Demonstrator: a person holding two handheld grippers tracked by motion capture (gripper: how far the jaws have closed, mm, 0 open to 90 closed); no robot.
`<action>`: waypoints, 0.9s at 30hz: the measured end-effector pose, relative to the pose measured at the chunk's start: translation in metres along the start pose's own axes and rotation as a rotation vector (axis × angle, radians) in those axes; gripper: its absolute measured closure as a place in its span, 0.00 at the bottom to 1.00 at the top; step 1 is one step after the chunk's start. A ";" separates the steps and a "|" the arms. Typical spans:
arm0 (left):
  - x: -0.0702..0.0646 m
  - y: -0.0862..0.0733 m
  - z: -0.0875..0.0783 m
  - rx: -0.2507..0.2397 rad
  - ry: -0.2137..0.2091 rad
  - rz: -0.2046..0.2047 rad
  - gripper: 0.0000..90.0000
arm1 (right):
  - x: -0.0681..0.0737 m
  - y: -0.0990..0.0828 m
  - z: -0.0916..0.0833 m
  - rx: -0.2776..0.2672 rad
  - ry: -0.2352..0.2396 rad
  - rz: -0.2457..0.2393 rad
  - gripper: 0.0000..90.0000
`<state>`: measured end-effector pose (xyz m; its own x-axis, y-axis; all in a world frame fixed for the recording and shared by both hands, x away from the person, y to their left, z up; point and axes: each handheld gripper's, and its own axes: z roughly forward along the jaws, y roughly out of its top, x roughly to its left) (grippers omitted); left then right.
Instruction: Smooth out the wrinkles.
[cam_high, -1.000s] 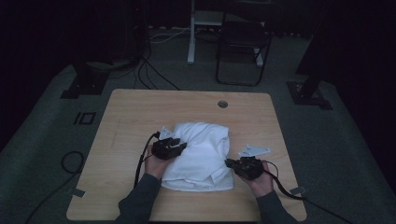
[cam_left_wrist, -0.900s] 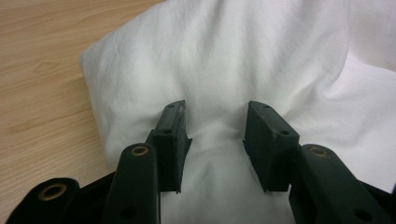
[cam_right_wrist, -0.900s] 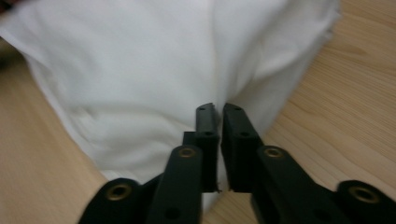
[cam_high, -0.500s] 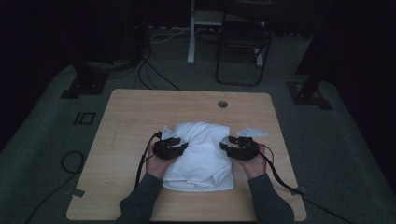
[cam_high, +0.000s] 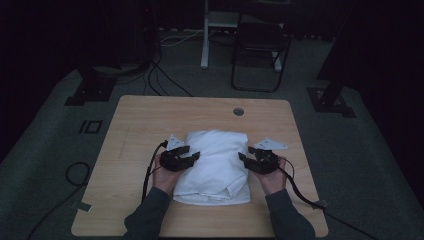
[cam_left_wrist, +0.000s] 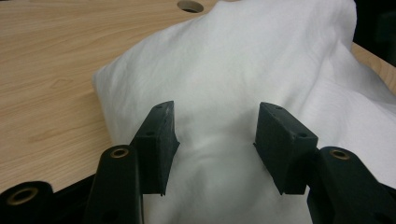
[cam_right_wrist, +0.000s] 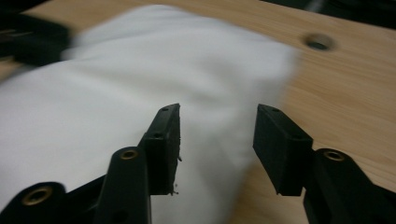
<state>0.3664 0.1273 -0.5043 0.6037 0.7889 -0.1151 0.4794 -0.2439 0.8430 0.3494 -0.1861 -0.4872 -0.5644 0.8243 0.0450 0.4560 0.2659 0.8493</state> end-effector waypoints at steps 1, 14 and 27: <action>-0.001 0.000 0.000 -0.001 -0.002 0.001 0.53 | 0.008 -0.001 -0.001 0.001 0.032 -0.028 0.54; -0.024 -0.009 -0.014 -0.016 -0.056 0.037 0.52 | 0.025 -0.052 0.031 0.220 0.088 -0.088 0.52; -0.037 -0.023 0.001 0.023 0.014 0.097 0.49 | 0.012 -0.056 0.049 0.220 0.097 -0.044 0.53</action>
<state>0.3335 0.1031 -0.5199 0.6392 0.7686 -0.0263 0.4337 -0.3320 0.8377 0.3506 -0.1664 -0.5599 -0.6460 0.7602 0.0697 0.5624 0.4122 0.7168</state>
